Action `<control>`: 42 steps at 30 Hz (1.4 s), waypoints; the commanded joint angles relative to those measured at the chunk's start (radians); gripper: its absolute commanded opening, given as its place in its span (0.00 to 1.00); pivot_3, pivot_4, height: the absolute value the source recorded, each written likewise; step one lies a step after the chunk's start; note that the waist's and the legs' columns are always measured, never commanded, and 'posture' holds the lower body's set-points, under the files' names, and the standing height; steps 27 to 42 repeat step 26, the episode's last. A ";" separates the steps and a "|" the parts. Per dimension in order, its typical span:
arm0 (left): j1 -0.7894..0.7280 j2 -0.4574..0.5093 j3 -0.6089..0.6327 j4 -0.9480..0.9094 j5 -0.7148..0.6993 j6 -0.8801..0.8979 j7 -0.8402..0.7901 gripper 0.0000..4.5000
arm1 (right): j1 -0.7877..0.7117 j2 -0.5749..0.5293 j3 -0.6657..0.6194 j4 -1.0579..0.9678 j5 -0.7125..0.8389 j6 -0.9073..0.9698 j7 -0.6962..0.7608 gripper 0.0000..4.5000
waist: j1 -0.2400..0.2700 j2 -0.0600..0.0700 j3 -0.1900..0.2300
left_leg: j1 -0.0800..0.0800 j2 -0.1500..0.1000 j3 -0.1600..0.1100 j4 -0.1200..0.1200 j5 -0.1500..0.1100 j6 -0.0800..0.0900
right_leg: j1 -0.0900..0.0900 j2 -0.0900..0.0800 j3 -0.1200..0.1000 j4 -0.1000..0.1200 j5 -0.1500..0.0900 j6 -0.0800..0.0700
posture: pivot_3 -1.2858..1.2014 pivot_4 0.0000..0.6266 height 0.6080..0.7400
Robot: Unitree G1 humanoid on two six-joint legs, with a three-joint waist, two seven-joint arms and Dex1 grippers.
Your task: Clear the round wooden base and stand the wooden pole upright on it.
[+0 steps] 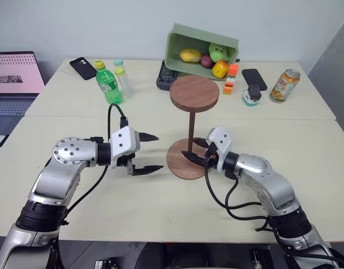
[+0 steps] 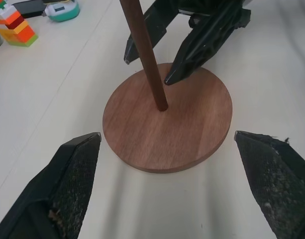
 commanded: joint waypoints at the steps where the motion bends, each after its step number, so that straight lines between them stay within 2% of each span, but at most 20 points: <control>1: -0.012 -0.006 0.021 -0.029 -0.019 0.001 0.015 1.00 | -0.003 -0.022 -0.006 -0.058 -0.006 -0.013 0.028 0.72 | 0.001 0.000 0.000 | 0.000 0.000 0.000 0.000 0.000 0.000 | 0.000 0.000 0.000 0.000 0.000 0.000 | 0.52 0.24 1.00; 6: -0.022 -0.011 0.042 -0.048 -0.053 0.061 0.044 1.00 | 0.018 -0.095 -0.050 -0.110 0.003 0.008 0.054 0.72 | 0.003 0.000 0.000 | 0.000 -0.001 0.000 0.001 0.000 0.000 | 0.001 0.000 0.000 0.000 0.000 0.000 | 0.52 0.24 1.00; 12: -0.015 0.030 0.042 -0.072 -0.023 0.111 0.067 1.00 | 0.107 -0.278 -0.156 -0.200 0.033 0.030 0.132 0.72 | 0.005 -0.001 0.000 | -0.001 -0.003 0.001 0.001 0.000 0.000 | 0.001 0.000 0.000 0.000 0.000 0.000 | 0.52 0.24 1.00; 17: 0.004 0.084 0.073 -0.017 0.005 0.074 0.063 1.00 | 0.225 -0.445 -0.379 -0.256 0.120 -0.021 0.274 0.72 | 0.006 0.000 0.001 | 0.000 -0.002 0.000 0.001 0.000 0.000 | 0.001 0.001 0.000 0.000 0.000 0.000 | 0.52 0.24 1.00; 19: 0.008 0.098 0.108 -0.002 -0.026 0.090 0.054 1.00 | 0.289 -0.500 -0.517 -0.277 0.192 -0.011 0.337 0.72 | 0.006 0.000 0.001 | 0.000 -0.002 0.001 0.001 0.000 0.001 | 0.001 0.001 0.000 0.000 0.000 0.000 | 0.52 0.24 1.00; 22: 0.015 0.112 0.139 0.002 -0.066 0.127 0.037 1.00 | 0.377 -0.553 -0.621 -0.289 0.229 -0.001 0.390 0.72 | 0.006 -0.001 0.002 | 0.000 -0.001 0.001 0.001 0.000 0.001 | 0.002 0.001 0.000 0.000 0.000 0.000 | 0.52 0.24 1.00; 26: 0.022 0.128 0.151 0.043 -0.074 0.124 0.007 1.00 | 0.441 -0.580 -0.682 -0.281 0.222 -0.010 0.401 0.72 | 0.006 -0.001 0.002 | 0.001 -0.001 0.001 0.001 0.000 0.001 | 0.003 0.001 0.000 0.000 0.000 0.000 | 0.52 0.24 1.00; 42: 0.022 0.128 0.151 0.043 -0.074 0.124 0.007 1.00 | 0.441 -0.580 -0.682 -0.281 0.222 -0.010 0.401 0.72 | 0.006 -0.001 0.002 | 0.001 -0.001 0.001 0.001 0.000 0.001 | 0.003 0.001 0.000 0.000 0.000 0.000 | 0.52 0.24 1.00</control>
